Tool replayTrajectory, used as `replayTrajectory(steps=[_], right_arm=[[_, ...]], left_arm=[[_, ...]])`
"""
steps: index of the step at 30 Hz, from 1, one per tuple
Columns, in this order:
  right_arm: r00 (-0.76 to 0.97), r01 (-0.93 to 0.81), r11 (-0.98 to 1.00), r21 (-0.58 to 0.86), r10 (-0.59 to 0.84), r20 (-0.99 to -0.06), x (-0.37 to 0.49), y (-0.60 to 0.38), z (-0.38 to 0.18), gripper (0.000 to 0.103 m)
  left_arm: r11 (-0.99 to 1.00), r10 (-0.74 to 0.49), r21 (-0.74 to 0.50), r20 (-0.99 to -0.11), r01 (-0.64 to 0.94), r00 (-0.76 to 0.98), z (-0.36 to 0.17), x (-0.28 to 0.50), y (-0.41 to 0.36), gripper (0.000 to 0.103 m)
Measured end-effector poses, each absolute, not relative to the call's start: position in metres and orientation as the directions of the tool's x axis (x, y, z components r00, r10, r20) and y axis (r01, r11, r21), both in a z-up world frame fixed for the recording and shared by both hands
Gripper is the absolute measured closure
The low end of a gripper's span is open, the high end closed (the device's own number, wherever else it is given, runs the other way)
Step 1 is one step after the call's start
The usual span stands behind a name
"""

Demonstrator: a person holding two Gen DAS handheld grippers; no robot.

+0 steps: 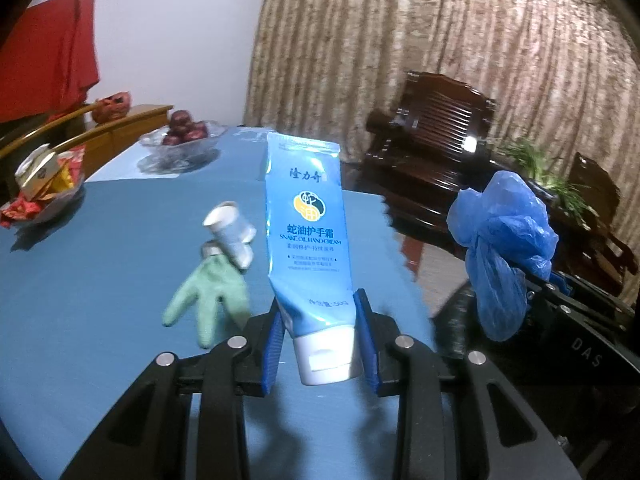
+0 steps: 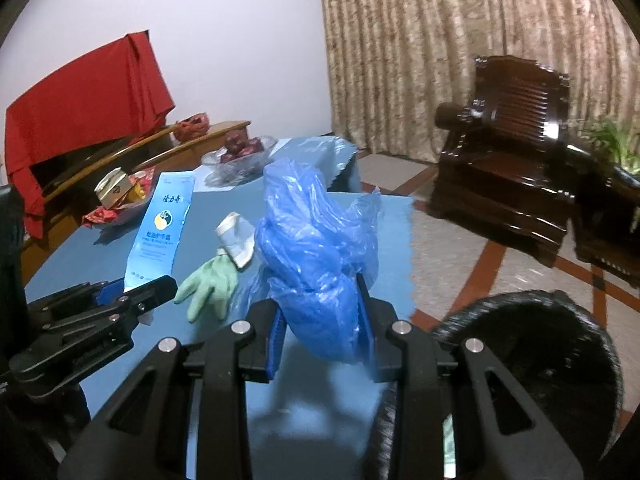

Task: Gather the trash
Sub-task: 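Carry the tube and blue bag over the bin and open both tools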

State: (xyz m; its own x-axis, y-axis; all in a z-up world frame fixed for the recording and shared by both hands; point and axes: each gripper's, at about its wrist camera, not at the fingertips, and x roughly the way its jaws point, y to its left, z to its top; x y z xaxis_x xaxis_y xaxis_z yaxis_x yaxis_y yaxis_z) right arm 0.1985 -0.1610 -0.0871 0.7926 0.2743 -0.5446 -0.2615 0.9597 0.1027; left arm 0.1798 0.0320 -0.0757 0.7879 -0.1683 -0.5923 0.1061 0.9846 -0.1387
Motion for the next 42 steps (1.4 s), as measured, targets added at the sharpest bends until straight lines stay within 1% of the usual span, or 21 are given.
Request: replayTrajectory(steps=[8,19,29,42], right_arm=[[0.825,-0.165,0.983,0.075,0.179,-0.536,0.167,-0.215,-0.079,0.073],[0.844,-0.025,0.998,0.06,0.053,-0.534,0.131,-0.282,-0.083,0.073],[0.816,0.085,0.995,0.054,-0.039,-0.577,0.123,-0.332,-0.11,0.073],[0.767,0.157,0.986,0.056,-0.086,-0.635,0.131,-0.372,-0.151,0.072]], left_arm=[[0.965,-0.263,-0.148,-0.585,0.218,0.767,-0.071,0.17,-0.025,0.07],[0.933,-0.349,-0.142,-0.578,0.33,0.738,-0.072,0.163,-0.087,0.07],[0.896,-0.412,-0.131,-0.602,0.424,0.684,-0.087,0.169,-0.146,0.07],[0.862,-0.455,-0.136,-0.635,0.489,0.624,-0.114,0.187,-0.198,0.07]])
